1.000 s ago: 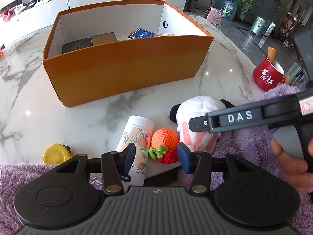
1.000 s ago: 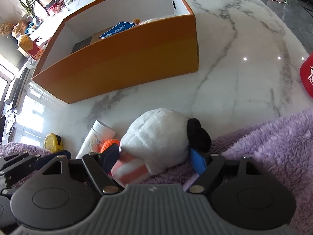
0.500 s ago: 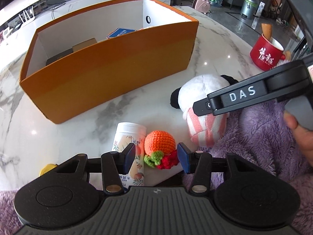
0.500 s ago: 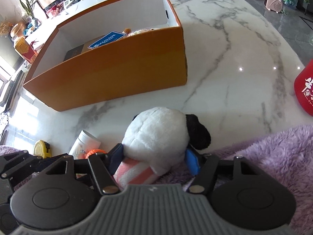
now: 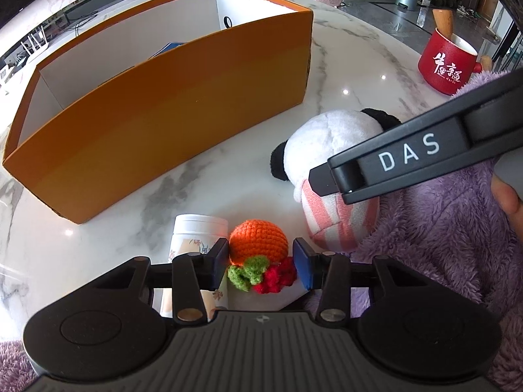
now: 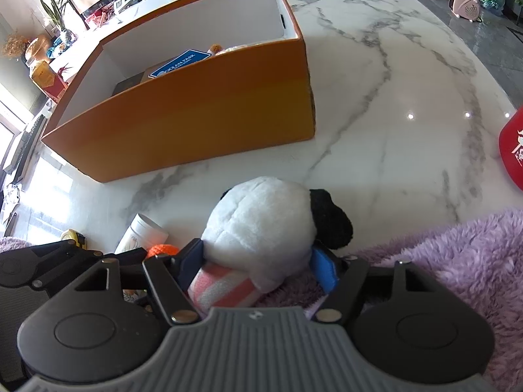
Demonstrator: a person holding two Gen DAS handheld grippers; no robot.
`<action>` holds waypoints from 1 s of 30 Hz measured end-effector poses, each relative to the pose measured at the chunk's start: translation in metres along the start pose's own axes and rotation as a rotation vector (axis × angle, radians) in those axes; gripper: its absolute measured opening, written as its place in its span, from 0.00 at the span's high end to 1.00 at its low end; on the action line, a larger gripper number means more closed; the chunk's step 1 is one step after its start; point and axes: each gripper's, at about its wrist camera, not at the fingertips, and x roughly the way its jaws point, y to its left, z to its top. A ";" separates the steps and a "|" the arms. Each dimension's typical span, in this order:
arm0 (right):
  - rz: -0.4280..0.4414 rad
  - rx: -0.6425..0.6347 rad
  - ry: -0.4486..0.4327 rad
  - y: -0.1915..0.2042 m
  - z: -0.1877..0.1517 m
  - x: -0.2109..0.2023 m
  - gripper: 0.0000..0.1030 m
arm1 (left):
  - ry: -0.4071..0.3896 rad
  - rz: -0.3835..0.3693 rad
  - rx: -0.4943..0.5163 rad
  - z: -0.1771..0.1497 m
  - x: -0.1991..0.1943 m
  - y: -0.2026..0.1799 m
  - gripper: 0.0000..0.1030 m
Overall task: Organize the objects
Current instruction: 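Grasp the crocheted orange fruit with the left tool while the right tool grasps the panda plush, then lift and carry the orange fruit and panda plush over the orange box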
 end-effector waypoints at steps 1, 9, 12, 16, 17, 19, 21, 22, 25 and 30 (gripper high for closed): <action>0.000 0.001 0.000 0.000 0.000 0.000 0.30 | 0.002 0.010 0.005 0.000 0.002 -0.001 0.53; 0.019 0.008 -0.007 -0.003 -0.001 0.003 0.29 | 0.015 0.029 0.012 0.009 0.006 -0.005 0.54; 0.030 0.010 -0.011 -0.004 0.000 0.003 0.29 | 0.016 0.030 0.005 0.009 0.006 -0.006 0.55; 0.031 -0.002 -0.030 -0.002 -0.003 0.001 0.33 | 0.012 0.022 -0.017 0.009 0.007 -0.005 0.55; 0.031 0.002 -0.034 -0.002 -0.003 0.000 0.34 | 0.013 0.018 -0.030 0.010 0.007 -0.004 0.56; 0.036 0.003 -0.044 -0.002 -0.004 -0.005 0.35 | 0.016 0.002 -0.053 0.010 0.007 -0.001 0.56; 0.039 0.006 -0.055 -0.002 -0.005 -0.009 0.35 | 0.013 -0.022 -0.074 0.010 0.004 0.002 0.56; 0.041 0.005 -0.063 -0.003 -0.005 -0.012 0.35 | 0.007 -0.026 -0.078 0.010 0.002 0.002 0.56; 0.044 -0.003 -0.092 -0.001 -0.005 -0.022 0.35 | -0.017 -0.032 -0.086 0.012 -0.008 0.002 0.56; 0.054 -0.029 -0.138 0.001 -0.001 -0.040 0.35 | -0.062 -0.079 -0.148 0.020 -0.026 0.017 0.56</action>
